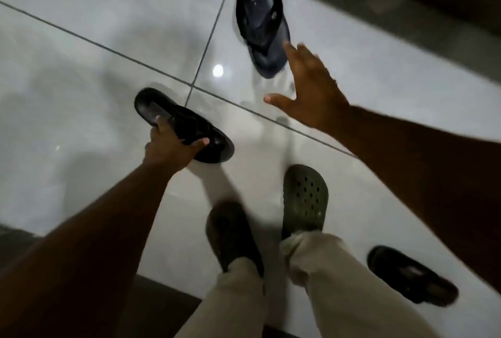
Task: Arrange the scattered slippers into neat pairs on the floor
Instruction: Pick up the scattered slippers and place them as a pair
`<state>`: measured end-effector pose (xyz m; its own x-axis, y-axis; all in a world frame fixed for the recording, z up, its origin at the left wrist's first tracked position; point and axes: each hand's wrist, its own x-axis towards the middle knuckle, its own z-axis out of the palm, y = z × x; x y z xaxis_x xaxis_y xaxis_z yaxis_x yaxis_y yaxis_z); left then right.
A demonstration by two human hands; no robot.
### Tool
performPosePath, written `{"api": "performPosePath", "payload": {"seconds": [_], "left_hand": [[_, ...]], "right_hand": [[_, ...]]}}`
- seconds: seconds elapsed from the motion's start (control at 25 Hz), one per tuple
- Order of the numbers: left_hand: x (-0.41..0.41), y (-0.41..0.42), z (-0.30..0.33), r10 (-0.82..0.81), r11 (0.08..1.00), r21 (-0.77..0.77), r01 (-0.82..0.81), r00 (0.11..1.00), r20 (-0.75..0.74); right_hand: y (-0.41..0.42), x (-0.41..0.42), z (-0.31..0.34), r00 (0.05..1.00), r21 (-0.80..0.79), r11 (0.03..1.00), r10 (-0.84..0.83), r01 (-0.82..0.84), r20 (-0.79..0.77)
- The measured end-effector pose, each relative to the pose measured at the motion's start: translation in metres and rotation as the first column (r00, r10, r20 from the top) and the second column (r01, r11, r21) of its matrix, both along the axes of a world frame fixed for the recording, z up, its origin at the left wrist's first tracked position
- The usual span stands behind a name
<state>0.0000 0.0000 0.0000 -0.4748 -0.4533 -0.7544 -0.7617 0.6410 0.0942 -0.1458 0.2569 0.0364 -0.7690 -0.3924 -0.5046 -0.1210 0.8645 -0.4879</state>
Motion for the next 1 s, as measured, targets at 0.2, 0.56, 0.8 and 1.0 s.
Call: {"api": "performPosePath", "payload": {"seconds": [0.2, 0.56, 0.8, 1.0], "left_hand": [[-0.01, 0.001, -0.082, -0.108, 0.983, -0.147, 0.114, 0.993, 0.048], [-0.192, -0.017, -0.083, -0.812, 0.581, -0.112, 0.806, 0.584, -0.006], [-0.218, 0.032, -0.088, -0.921, 0.389, -0.182, 0.903, 0.375, -0.108], [-0.217, 0.032, -0.08, -0.923, 0.384, -0.096, 0.918, 0.381, -0.051]], "right_hand": [[-0.062, -0.094, -0.101, 0.898, 0.215, 0.912, 0.392, -0.35, -0.2], [-0.022, -0.032, -0.118, 0.977, 0.291, 0.955, 0.111, -0.055, -0.179], [-0.051, -0.011, -0.127, 0.959, 0.24, 0.936, -0.219, 0.258, -0.179], [-0.059, -0.018, -0.117, 0.916, -0.008, 0.918, -0.396, 0.397, -0.067]]}}
